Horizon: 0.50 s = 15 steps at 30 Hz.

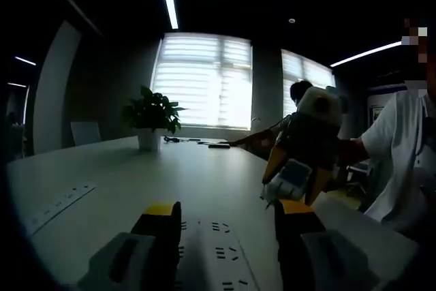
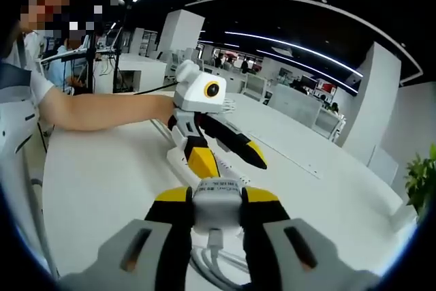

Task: Straighten the power strip on the desk, plug the charger into it

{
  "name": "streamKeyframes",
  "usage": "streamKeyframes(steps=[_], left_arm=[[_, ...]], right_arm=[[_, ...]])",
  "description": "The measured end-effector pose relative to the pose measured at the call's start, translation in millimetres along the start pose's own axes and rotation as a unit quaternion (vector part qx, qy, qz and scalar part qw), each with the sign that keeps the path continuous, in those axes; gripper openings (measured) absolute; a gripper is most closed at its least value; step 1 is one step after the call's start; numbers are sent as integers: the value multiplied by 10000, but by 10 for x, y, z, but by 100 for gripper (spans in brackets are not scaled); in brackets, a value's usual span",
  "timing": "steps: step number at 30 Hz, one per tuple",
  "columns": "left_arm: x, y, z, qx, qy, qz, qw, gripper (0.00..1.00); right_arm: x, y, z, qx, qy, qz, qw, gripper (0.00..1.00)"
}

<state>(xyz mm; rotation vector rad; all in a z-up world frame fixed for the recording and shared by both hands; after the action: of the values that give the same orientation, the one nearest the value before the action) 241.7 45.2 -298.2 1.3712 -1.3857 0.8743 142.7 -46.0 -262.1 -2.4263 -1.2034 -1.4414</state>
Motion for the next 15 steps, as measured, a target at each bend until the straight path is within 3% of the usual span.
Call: streamKeyframes(steps=[4, 7, 10, 15], left_arm=[[8, -44, -81, 134, -7, 36, 9999, 61], [112, -126, -247, 317, 377, -50, 9988, 60], [128, -169, -345, 427, 458, -63, 9980, 60], [96, -234, -399, 569, 501, -88, 9971, 60]], right_arm=[[-21, 96, 11, -47, -146, 346, 9993, 27], [-50, 276, 60, 93, -520, 891, 9946, 27], [-96, 406, 142, 427, -984, 1705, 9795, 27], [-177, 549, 297, 696, -1662, 2770, 9438, 27]])
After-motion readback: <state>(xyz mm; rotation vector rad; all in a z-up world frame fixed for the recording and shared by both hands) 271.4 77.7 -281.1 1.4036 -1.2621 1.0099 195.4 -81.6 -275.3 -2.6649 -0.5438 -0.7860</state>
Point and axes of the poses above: the point that each gripper's makers call its tool centre point, and the gripper's own axes: z roughly forward along the fingers, y roughly to its right, x roughly out of its top, the point moved 6 cm from there along -z, roughly backward along the fingers, and after that the axes turned 11 degrees about -y, right-handed, at the moved point
